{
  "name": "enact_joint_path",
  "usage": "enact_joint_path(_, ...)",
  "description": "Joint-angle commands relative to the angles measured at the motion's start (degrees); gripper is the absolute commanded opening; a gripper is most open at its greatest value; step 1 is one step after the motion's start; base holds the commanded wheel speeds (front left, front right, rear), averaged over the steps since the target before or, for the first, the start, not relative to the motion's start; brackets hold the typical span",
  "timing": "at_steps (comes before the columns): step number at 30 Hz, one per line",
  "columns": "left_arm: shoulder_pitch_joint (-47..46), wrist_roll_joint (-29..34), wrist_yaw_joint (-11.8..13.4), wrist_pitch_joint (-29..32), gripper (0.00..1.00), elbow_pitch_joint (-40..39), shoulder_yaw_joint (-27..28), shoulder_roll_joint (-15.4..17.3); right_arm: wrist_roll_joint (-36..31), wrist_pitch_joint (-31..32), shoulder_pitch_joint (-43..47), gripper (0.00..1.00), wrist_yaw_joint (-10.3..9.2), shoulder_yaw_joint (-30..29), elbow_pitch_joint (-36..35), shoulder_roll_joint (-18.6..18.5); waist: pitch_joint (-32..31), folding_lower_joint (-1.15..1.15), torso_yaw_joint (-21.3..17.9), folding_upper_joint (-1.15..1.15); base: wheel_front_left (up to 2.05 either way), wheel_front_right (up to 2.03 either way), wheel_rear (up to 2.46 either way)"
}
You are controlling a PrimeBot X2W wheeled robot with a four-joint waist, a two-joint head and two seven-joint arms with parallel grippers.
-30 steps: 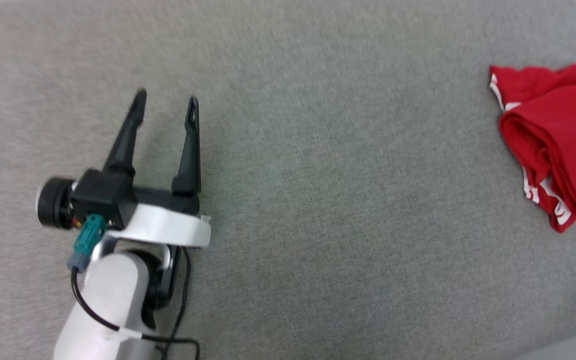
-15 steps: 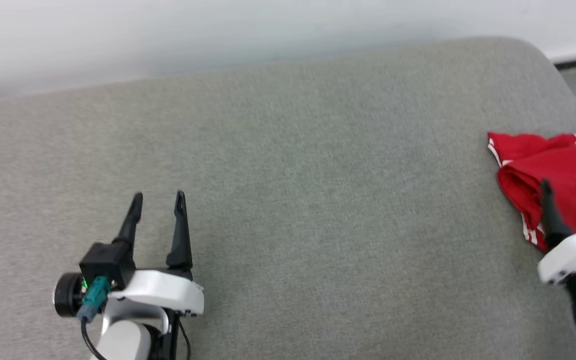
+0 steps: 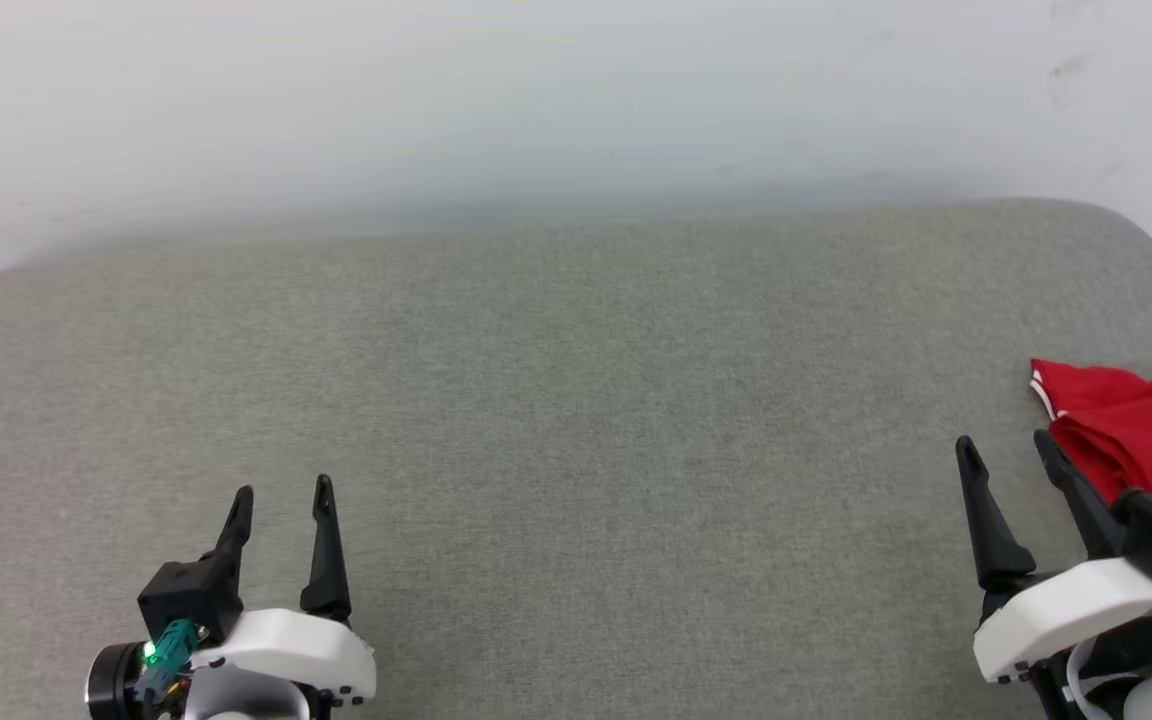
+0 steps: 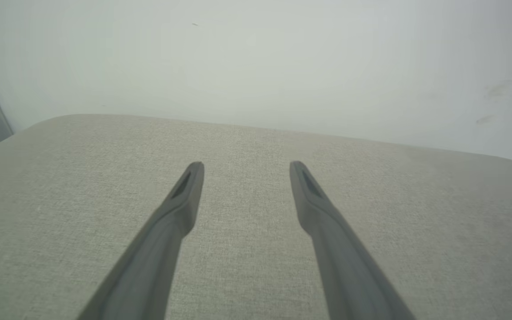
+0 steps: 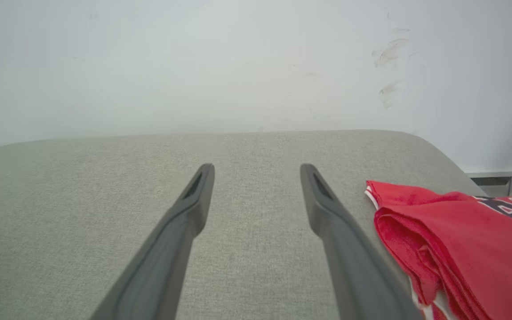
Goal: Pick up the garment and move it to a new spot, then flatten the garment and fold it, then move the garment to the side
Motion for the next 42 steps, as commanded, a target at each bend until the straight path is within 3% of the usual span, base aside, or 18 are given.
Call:
enact_joint_path(1,1.09,0.39,0.10,-0.35,1.00,0.06,0.65,0.31,-1.21,0.51,1.82,1.00,-0.05,0.45,-2.27,0.74,-1.66,0.01,1.59,0.00,0.00,0.00,0.00)
enact_joint_path(14,5.01,2.06,-0.79,-0.32,1.00,-0.93,2.01,1.44,-5.79,3.14,9.01,1.00,-0.05,0.96,-11.91,3.41,-5.02,0.01,2.46,0.00,0.00,0.00,0.00)
enact_joint_path(42,4.90,2.89,-2.24,-0.33,1.00,0.89,2.74,0.34,-5.20,2.90,8.97,1.00,-0.05,1.87,-10.36,4.07,-6.00,0.01,2.03,0.00,0.00,0.00,0.00)
